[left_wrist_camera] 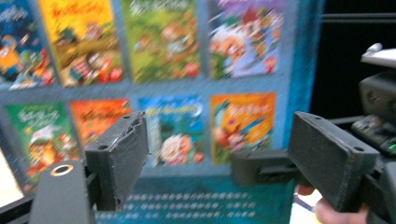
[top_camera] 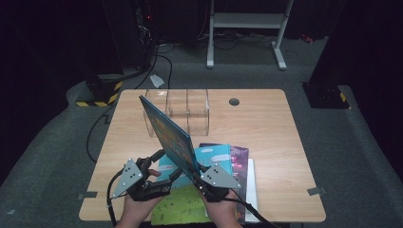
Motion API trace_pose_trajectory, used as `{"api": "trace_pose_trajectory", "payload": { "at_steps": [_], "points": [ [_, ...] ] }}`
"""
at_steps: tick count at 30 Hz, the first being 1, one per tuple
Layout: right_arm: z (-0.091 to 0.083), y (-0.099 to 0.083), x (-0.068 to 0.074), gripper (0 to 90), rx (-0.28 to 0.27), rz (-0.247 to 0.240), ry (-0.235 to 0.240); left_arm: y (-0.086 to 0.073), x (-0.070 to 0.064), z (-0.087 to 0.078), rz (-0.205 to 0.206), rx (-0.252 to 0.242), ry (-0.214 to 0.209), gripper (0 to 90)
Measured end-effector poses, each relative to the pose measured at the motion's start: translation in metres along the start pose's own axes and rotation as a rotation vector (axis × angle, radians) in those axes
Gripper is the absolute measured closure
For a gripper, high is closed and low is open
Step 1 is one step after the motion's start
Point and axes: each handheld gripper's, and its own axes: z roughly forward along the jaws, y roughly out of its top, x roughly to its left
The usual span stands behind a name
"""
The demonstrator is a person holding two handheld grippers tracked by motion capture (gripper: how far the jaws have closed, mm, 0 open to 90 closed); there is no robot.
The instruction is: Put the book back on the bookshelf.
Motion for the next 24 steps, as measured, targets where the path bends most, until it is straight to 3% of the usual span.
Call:
{"api": "trace_pose_trajectory", "payload": {
  "at_steps": [10,15,24],
  "points": [
    [0.0,-0.001,0.007,80.4,-0.007,0.01,0.011,0.006,-0.012,0.003,-0.013,-0.005,-0.03,19.3],
    [0.001,-0.002,0.014,79.6,-0.008,-0.005,0.017,0.005,-0.009,0.005,-0.049,-0.008,-0.045,18.9],
    [0.001,-0.002,0.017,79.0,-0.006,-0.008,0.016,0.005,-0.012,0.004,-0.032,-0.006,-0.025,17.1]
  ]
}}
